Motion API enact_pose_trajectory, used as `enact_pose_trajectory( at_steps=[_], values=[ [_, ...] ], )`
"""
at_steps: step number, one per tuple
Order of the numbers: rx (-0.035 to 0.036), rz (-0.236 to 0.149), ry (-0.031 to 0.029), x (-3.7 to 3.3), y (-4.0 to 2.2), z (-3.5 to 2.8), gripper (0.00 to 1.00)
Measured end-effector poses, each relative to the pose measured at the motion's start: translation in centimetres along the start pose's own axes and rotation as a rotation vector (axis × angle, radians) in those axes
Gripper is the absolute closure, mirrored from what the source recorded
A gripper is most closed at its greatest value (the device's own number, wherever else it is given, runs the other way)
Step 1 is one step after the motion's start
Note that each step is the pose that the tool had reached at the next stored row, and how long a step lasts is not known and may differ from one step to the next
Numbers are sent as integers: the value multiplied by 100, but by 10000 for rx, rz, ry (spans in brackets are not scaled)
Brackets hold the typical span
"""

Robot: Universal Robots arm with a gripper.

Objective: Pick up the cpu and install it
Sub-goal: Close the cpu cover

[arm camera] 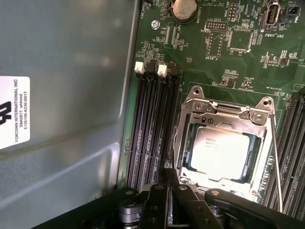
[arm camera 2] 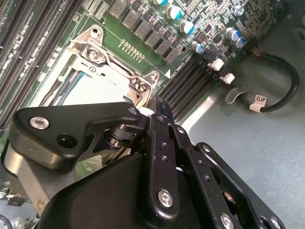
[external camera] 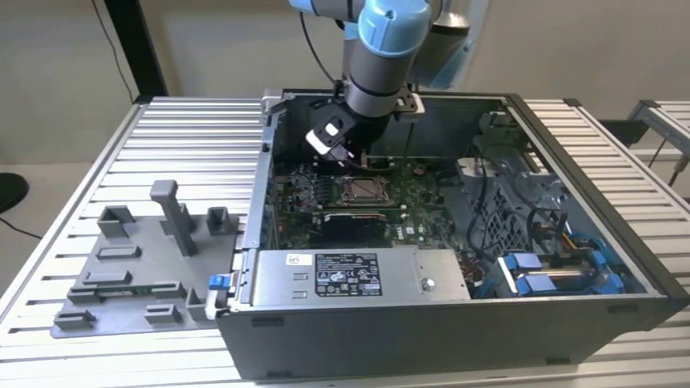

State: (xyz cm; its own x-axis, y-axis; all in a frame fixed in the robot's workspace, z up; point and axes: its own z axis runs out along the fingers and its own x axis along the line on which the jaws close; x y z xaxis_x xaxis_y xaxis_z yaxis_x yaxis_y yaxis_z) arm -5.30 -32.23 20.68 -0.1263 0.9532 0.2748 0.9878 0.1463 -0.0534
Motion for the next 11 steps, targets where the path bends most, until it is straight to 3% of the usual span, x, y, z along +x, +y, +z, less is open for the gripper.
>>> enact_pose_trajectory(
  at_steps=[11],
  values=[
    [1, -1, -10, 1, 49, 4, 100]
  ],
)
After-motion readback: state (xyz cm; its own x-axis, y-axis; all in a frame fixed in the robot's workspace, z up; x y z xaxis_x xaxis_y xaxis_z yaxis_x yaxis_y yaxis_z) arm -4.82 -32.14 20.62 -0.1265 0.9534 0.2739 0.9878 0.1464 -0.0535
